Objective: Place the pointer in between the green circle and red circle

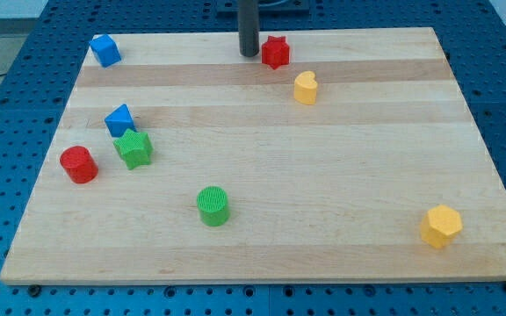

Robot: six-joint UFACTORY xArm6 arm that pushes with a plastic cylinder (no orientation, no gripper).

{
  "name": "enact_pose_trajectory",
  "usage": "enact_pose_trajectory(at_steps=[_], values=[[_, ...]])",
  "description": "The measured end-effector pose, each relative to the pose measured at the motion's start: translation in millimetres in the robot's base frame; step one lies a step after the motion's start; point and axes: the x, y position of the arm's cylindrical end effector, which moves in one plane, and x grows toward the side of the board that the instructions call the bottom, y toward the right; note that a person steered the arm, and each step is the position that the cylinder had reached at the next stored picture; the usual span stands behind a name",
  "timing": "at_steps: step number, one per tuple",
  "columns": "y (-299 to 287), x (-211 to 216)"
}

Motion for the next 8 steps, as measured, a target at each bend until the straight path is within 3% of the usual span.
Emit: enact_pose_trajectory(at_steps=[2,3,4,5,6,8], values=[[99,-34],[111,-22],[49,-16],[27,3],[72,19],[162,12]])
